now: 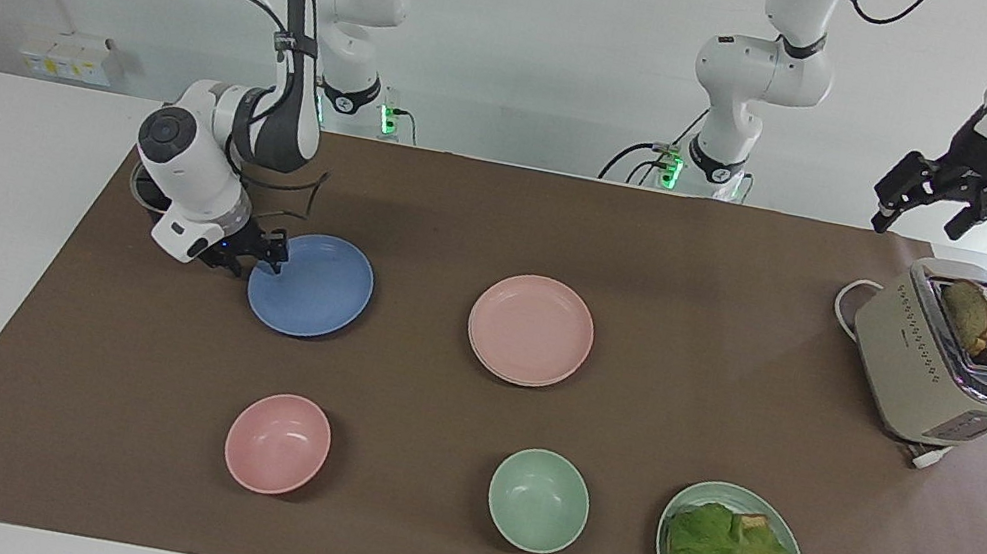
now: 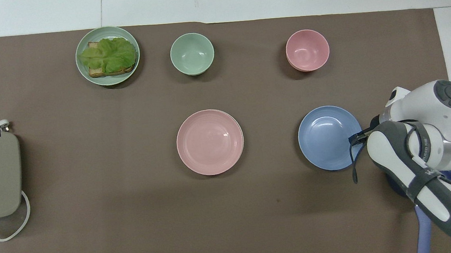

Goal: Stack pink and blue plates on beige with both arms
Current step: 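Reach the right gripper to the blue plate rim and grasp it, then lift the blue plate with the right gripper onto the pink plate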

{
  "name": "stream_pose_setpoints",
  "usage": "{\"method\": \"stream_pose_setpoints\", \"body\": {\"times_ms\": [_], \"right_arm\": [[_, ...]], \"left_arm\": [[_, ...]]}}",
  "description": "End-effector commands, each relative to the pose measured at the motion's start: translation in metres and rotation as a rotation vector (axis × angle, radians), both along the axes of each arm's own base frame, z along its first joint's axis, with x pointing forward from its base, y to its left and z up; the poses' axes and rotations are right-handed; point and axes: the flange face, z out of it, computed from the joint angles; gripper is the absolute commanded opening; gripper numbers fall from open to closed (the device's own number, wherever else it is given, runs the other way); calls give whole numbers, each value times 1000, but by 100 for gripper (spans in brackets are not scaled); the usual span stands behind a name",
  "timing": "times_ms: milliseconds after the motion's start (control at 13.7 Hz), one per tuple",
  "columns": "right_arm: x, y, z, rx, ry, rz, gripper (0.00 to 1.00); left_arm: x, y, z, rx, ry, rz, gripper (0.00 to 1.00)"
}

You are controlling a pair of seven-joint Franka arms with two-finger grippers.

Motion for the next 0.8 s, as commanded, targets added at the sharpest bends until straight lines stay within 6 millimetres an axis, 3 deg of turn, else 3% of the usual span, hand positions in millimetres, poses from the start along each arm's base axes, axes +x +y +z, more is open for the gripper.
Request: {"method": "stream_pose_setpoints", "body": {"times_ms": [0, 73, 292, 731], "right_arm": [[-4, -5, 0, 21, -10, -2, 13], [-3, -5, 0, 17, -2, -28, 0], [10, -4, 12, 21, 36, -43, 0], [23, -1, 108, 38, 0, -35, 0]], "left_arm": [[-4, 2, -1, 12, 12, -5, 100], [-3, 2, -2, 12, 13, -5, 100], [-4, 2, -1, 12, 12, -5, 100], [-4, 2, -1, 12, 12, -5, 100]]}}
